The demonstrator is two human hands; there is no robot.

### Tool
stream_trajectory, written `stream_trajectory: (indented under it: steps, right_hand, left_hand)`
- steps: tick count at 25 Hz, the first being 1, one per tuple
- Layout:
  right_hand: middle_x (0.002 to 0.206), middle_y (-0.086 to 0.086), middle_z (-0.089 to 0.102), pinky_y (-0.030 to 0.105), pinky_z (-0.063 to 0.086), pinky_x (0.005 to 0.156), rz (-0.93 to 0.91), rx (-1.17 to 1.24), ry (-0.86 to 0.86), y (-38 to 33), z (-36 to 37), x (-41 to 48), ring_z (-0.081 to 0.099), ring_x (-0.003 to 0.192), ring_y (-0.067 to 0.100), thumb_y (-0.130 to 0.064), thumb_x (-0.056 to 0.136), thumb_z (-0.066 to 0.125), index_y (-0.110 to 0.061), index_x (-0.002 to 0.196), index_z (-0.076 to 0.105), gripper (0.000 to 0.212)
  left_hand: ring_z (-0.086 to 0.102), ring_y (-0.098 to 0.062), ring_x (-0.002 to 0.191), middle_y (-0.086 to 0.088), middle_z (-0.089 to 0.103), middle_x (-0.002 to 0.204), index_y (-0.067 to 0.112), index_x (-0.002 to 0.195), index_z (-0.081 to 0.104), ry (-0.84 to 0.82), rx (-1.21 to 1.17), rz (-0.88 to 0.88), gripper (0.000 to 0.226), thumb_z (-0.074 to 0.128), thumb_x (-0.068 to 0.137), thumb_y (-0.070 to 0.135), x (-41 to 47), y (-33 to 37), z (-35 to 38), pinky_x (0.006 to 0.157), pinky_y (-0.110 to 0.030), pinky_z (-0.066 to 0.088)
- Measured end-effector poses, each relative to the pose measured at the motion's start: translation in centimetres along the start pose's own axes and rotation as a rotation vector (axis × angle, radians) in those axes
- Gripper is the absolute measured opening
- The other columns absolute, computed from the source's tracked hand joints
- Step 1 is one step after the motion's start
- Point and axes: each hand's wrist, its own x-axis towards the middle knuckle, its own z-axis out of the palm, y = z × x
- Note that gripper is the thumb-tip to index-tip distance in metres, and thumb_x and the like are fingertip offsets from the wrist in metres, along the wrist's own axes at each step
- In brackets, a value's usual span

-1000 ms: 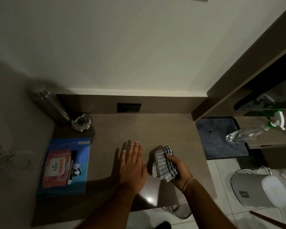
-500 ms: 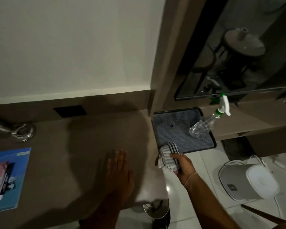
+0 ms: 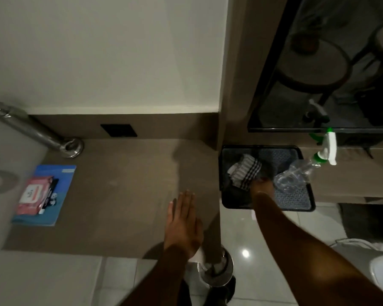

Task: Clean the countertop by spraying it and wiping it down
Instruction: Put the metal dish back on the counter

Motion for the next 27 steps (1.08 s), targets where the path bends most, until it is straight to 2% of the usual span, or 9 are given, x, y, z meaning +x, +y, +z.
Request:
stream_trajectory:
  steps: [3, 5, 8, 11, 14, 17, 19, 22, 27]
  right_hand:
    - [0.145, 0.025, 0.058, 0.050, 0.043, 0.114, -0.421, -0.318, -0.046, 0.4, 1.9, -1.8, 0.053, 0.136, 0.044, -0.013, 0.102, 0.059, -0.003, 0.140, 0.059, 0.039]
    - [0.165, 0.016, 0.038, 0.053, 0.029, 0.124, -0.716, -0.662, -0.149, 1.2, 4.3, -4.1, 0.033, 0.154, 0.039, -0.023, 0.101, 0.061, -0.015, 0.157, 0.044, 0.059]
    - [0.173, 0.011, 0.023, 0.059, 0.021, 0.126, -0.923, -0.887, -0.244, 1.1, 8.1, -8.3, 0.016, 0.161, 0.035, -0.037, 0.103, 0.056, -0.024, 0.165, 0.029, 0.068]
    - [0.176, 0.009, 0.013, 0.060, 0.016, 0.127, -0.999, -0.914, -0.372, -0.3, 11.6, -12.8, 0.010, 0.162, 0.035, -0.047, 0.105, 0.041, -0.027, 0.167, 0.019, 0.069]
    - [0.177, 0.001, 0.000, 0.057, 0.010, 0.129, -1.094, -0.923, -0.366, -1.0, 15.6, -16.5, 0.003, 0.163, 0.030, -0.059, 0.097, 0.013, -0.035, 0.167, 0.005, 0.074]
    - [0.176, -0.004, -0.012, 0.056, 0.002, 0.129, -1.127, -0.919, -0.369, -2.5, 20.0, -18.9, -0.008, 0.163, 0.025, -0.067, 0.091, -0.001, -0.042, 0.163, -0.010, 0.077]
    - [0.176, -0.004, -0.011, 0.055, 0.004, 0.128, -1.110, -0.969, -0.341, -3.1, 23.4, -20.3, -0.008, 0.163, 0.025, -0.072, 0.091, -0.006, -0.040, 0.164, -0.010, 0.080]
    - [0.177, -0.005, -0.002, 0.057, 0.010, 0.128, -1.038, -1.015, -0.333, -4.2, 29.1, -22.9, -0.002, 0.163, 0.025, -0.064, 0.099, 0.016, -0.042, 0.165, -0.004, 0.072]
    - [0.176, -0.007, -0.008, 0.057, 0.000, 0.129, -0.941, -1.097, -0.425, -6.0, 37.1, -26.1, -0.007, 0.163, 0.022, -0.053, 0.105, 0.036, -0.046, 0.164, -0.003, 0.071]
  left_hand:
    - [-0.013, -0.018, 0.157, 0.001, -0.009, 0.171, 0.025, 0.162, -0.003, 0.007, -0.051, -0.119, 0.073, 0.025, 0.099, 0.050, -0.4, -0.1, -0.4, 0.124, -0.041, -0.017]
    - [-0.012, -0.018, 0.156, 0.000, -0.008, 0.171, 0.026, 0.161, -0.006, 0.007, -0.115, -0.219, 0.073, 0.023, 0.101, 0.055, -0.3, -0.9, -1.2, 0.124, -0.040, -0.017]
    - [-0.011, -0.019, 0.157, 0.001, -0.010, 0.170, 0.024, 0.161, -0.007, 0.075, -0.110, -0.287, 0.073, 0.021, 0.102, 0.056, -0.3, -3.2, -3.4, 0.119, -0.033, -0.027]
    - [-0.010, -0.019, 0.157, -0.002, -0.005, 0.171, 0.022, 0.162, -0.002, 0.122, -0.068, -0.332, 0.074, 0.022, 0.101, 0.057, -0.7, -7.2, -5.8, 0.111, -0.027, -0.036]
    - [-0.010, -0.021, 0.157, -0.004, -0.004, 0.171, 0.022, 0.162, -0.001, 0.121, -0.069, -0.365, 0.072, 0.024, 0.103, 0.056, -1.7, -13.1, -7.1, 0.109, -0.027, -0.037]
    - [-0.006, -0.024, 0.158, -0.005, -0.003, 0.171, 0.020, 0.162, 0.003, 0.126, -0.072, -0.403, 0.070, 0.025, 0.104, 0.052, -1.4, -19.6, -7.8, 0.120, -0.039, -0.023]
    - [-0.004, -0.025, 0.158, -0.007, 0.001, 0.171, 0.018, 0.162, 0.004, 0.115, -0.067, -0.431, 0.071, 0.024, 0.103, 0.052, -1.4, -24.4, -8.1, 0.125, -0.044, -0.013]
    - [-0.003, -0.026, 0.158, -0.009, 0.002, 0.171, 0.017, 0.162, 0.001, 0.071, -0.086, -0.502, 0.072, 0.023, 0.103, 0.051, -0.7, -32.9, -9.1, 0.123, -0.047, -0.007]
    - [-0.003, -0.028, 0.158, -0.009, -0.004, 0.171, 0.015, 0.161, -0.005, 0.010, -0.059, -0.674, 0.075, 0.027, 0.104, 0.051, 1.4, -43.9, -11.2, 0.126, -0.050, 0.001]
